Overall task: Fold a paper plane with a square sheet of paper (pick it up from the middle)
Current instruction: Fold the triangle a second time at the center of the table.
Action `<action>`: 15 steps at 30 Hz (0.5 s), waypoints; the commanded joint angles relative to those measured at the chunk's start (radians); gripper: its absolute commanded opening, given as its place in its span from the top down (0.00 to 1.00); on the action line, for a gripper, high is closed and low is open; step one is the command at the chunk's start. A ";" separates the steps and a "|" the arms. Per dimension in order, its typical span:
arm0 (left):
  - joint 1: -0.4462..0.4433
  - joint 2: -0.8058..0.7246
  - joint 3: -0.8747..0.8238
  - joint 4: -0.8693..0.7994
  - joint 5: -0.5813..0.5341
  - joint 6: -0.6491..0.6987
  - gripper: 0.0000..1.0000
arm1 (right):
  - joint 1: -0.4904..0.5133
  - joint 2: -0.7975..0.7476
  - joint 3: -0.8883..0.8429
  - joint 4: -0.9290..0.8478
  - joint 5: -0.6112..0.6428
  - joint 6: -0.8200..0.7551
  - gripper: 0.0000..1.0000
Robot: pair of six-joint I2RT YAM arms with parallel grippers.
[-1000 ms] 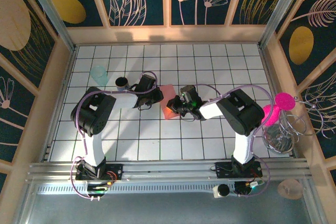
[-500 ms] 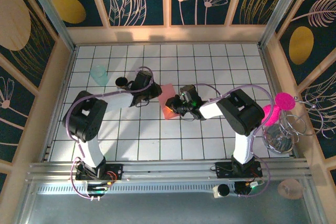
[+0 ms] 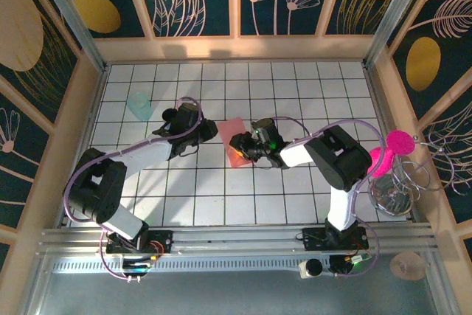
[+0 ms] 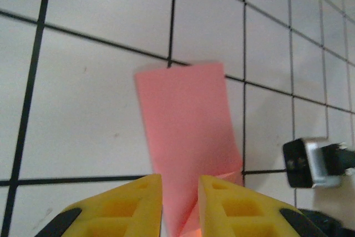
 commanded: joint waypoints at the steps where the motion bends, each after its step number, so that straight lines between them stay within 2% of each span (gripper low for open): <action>1: -0.001 -0.013 -0.016 -0.017 0.029 0.010 0.75 | -0.002 0.005 -0.036 -0.063 0.023 -0.007 0.63; 10: -0.002 0.023 -0.046 0.050 0.096 -0.021 0.75 | -0.004 -0.008 -0.040 -0.069 0.027 -0.019 0.56; 15: -0.007 0.040 -0.050 0.072 0.120 -0.030 0.77 | -0.005 -0.006 -0.041 -0.080 0.029 -0.017 0.58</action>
